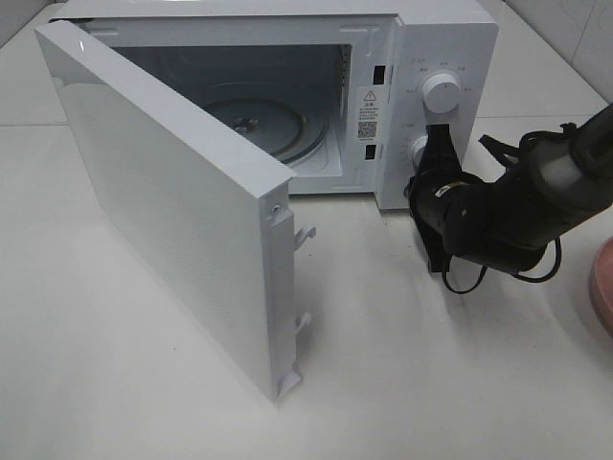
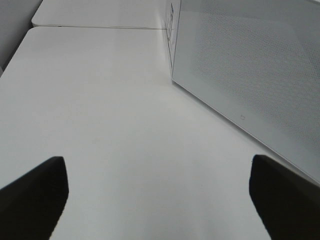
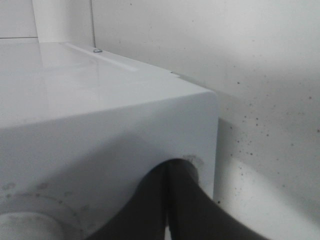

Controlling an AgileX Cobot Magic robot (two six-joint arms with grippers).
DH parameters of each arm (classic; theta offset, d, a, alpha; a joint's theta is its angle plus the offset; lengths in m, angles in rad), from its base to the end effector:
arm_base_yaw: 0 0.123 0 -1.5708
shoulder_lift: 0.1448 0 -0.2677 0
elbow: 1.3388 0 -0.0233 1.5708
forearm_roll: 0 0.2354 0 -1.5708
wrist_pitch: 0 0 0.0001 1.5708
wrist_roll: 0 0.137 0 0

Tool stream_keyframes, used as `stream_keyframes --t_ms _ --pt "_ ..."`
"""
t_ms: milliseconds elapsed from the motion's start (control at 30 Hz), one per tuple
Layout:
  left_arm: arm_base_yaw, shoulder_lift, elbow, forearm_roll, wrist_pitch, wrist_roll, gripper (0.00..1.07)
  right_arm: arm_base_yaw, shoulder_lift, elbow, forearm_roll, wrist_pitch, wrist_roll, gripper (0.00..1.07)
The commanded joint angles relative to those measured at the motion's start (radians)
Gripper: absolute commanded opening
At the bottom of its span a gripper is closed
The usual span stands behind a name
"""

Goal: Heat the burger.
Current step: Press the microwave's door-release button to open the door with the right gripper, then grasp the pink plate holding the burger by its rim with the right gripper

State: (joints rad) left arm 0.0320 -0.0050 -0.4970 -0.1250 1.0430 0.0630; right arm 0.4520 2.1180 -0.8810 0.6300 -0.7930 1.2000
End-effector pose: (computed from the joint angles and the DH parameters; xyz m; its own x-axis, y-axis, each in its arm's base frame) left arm 0.0407 -0.0135 0.2511 -0.4351 -0.0141 -0.9003 0.0650 0.9968 -0.0471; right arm 0.3845 0.1228 0.0682 -0.0173 0.9953 -0.0952 0.4054 0.0940 0.9093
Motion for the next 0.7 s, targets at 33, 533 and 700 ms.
stream_keyframes --t_ms 33,533,700 --pt "0.005 -0.027 0.003 -0.009 -0.005 0.0 0.9 -0.017 -0.042 -0.04 -0.045 -0.274 -0.019 0.0" --pt "0.005 -0.027 0.003 -0.009 -0.005 0.0 0.9 -0.007 -0.174 0.073 -0.112 0.262 -0.228 0.0" --pt "0.005 -0.027 0.003 -0.009 -0.005 0.0 0.9 -0.008 -0.262 0.105 -0.111 0.371 -0.357 0.0"
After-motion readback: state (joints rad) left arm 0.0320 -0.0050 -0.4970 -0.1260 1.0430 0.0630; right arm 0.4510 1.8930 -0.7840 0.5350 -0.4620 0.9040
